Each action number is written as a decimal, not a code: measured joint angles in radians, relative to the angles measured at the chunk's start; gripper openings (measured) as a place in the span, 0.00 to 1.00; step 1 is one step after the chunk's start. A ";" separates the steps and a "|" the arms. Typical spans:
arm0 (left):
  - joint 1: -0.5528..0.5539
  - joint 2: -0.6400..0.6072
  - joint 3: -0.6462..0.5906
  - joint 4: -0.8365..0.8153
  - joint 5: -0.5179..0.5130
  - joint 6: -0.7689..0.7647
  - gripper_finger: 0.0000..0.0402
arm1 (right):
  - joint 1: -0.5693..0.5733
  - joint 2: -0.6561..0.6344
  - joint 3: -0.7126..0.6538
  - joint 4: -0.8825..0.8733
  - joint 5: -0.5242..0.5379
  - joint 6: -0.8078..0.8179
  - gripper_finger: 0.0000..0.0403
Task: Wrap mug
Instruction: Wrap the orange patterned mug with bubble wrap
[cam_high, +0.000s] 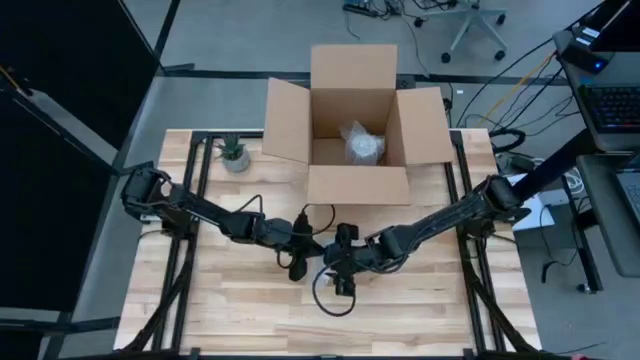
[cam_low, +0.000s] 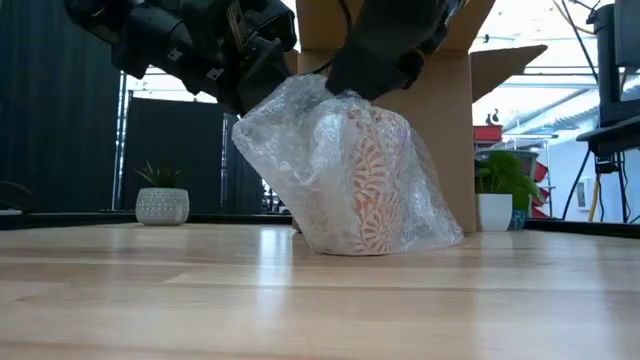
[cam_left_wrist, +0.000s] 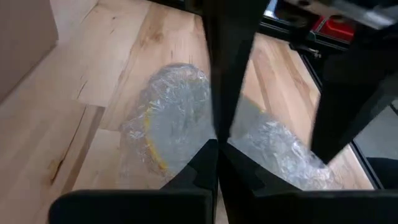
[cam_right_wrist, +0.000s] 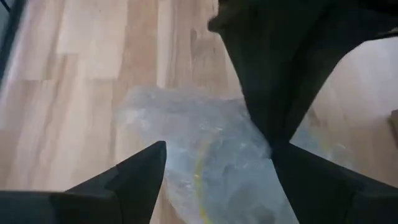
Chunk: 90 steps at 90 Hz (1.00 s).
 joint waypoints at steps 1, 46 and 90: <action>0.000 0.000 0.000 0.000 0.000 0.000 0.00 | 0.000 0.001 0.000 -0.001 0.001 0.000 0.69; 0.000 0.000 0.000 -0.002 0.005 0.000 0.00 | -0.004 0.007 0.001 0.006 -0.030 -0.013 0.69; 0.000 0.001 0.000 0.007 0.010 -0.001 0.00 | -0.003 -0.031 -0.004 -0.153 -0.055 -0.055 0.69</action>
